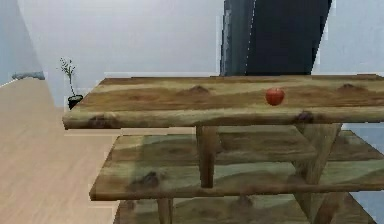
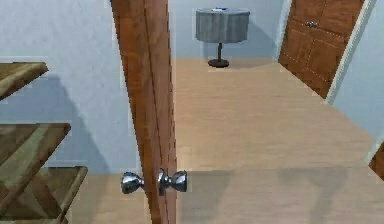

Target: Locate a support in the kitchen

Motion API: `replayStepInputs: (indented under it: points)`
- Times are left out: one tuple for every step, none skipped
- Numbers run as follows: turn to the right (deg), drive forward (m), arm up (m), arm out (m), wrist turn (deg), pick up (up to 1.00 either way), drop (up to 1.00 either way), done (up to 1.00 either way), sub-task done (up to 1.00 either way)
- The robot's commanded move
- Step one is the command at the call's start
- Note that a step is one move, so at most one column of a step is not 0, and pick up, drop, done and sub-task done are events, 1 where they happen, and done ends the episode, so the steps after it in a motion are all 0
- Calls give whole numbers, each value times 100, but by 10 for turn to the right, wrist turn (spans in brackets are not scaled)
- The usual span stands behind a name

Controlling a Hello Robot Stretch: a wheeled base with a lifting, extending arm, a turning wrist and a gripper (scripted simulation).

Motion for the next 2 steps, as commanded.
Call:
replayStepInputs:
  points:
    - [180,0,0,0,0,0,0,0,0]
    - [0,0,0,0,0,0,0,100,0]
